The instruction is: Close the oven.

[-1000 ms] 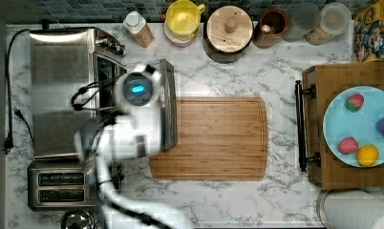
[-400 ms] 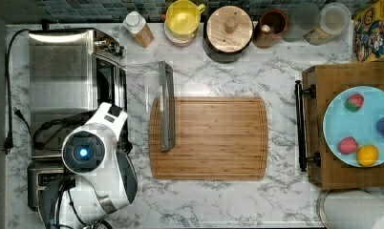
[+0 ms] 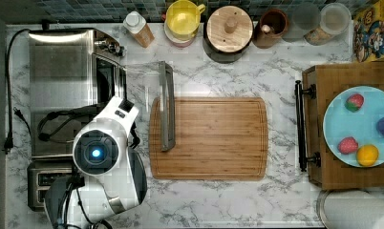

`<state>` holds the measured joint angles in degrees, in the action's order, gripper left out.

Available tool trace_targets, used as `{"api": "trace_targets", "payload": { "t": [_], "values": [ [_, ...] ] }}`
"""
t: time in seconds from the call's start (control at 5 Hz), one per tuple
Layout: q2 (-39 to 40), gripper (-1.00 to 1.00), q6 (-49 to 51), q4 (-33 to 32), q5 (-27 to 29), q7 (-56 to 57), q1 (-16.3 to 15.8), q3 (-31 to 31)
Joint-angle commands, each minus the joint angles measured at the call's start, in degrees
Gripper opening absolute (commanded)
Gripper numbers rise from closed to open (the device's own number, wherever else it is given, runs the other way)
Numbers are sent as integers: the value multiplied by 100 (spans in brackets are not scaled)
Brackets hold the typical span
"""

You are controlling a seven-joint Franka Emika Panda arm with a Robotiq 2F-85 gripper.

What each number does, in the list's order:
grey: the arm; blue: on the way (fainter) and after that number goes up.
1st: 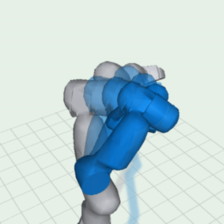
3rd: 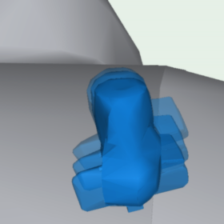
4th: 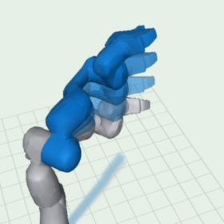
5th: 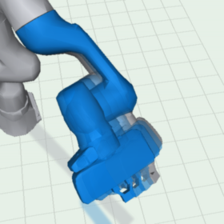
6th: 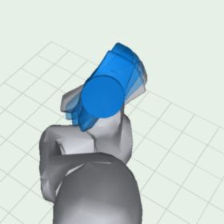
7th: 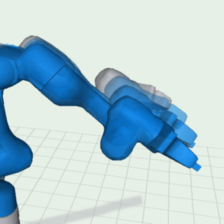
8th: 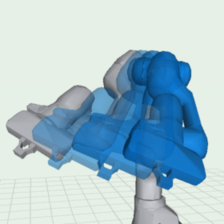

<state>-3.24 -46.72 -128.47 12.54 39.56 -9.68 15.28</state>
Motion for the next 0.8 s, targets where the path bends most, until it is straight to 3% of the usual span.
{"api": "trace_targets", "payload": {
  "t": [0.2,0.8],
  "values": [
    [92,-100,82,215,84,-245,226,-125],
    [93,-100,82,216,84,-245,203,-147]
  ]
}}
